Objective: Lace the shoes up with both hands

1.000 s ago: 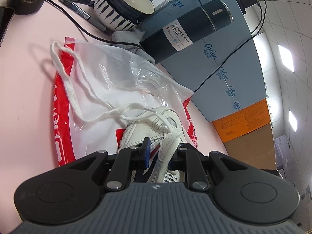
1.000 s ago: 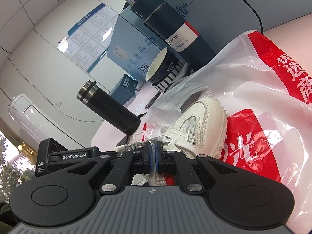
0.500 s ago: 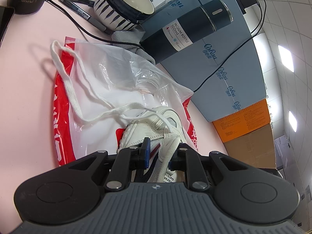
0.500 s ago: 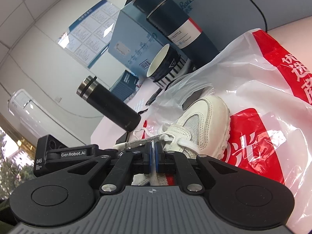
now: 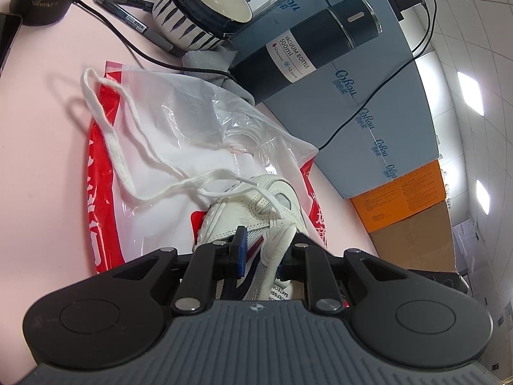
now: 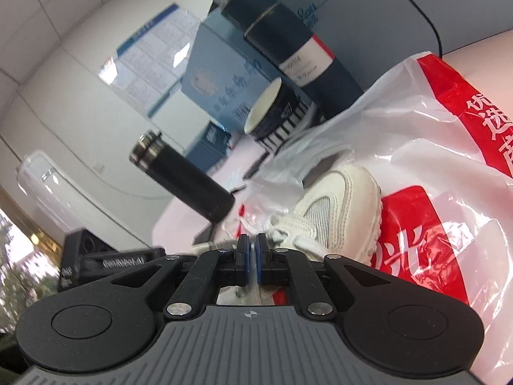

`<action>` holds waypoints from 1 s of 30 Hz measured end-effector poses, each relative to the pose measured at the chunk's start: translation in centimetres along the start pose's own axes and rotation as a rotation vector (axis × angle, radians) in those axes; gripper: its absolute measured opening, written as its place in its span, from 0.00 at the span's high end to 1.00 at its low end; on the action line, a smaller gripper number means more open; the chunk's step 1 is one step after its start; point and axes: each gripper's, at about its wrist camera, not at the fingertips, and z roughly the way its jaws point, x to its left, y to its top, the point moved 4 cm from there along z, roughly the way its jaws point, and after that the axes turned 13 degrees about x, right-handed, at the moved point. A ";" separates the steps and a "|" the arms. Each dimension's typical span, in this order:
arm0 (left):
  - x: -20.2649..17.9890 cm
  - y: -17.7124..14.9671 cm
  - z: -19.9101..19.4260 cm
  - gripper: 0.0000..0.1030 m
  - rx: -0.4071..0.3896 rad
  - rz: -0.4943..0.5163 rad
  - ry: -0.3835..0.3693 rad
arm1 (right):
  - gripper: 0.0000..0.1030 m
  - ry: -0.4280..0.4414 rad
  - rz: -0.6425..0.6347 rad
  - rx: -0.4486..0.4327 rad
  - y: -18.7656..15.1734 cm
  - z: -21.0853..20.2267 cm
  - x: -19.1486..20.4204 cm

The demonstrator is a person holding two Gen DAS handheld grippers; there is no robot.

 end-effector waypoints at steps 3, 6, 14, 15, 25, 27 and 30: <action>0.0 0.0 0.0 0.86 -0.001 -0.001 -0.001 | 0.51 0.038 0.020 -0.064 0.4 -1.5 0.1; 0.0 0.0 0.0 0.86 -0.002 -0.002 0.000 | 0.42 -0.003 -0.041 -0.083 1.0 -3.0 1.1; 0.0 0.1 0.0 0.85 0.003 -0.001 -0.002 | 0.68 -0.221 -0.308 0.102 -0.3 -2.3 4.2; 0.0 0.1 -0.1 0.85 0.003 -0.001 -0.002 | 0.78 -0.233 -0.318 0.120 -0.6 -2.0 4.3; 0.0 0.0 0.0 0.85 -0.001 -0.003 -0.002 | 0.97 -0.265 -0.326 0.105 0.3 0.1 4.0; 0.0 0.0 -0.1 0.85 -0.001 -0.001 -0.001 | 0.96 -0.239 -0.288 0.076 0.7 0.0 3.8; -0.2 0.0 -0.1 0.86 0.002 0.010 0.004 | 0.93 -0.217 -0.254 0.039 1.2 -0.7 3.7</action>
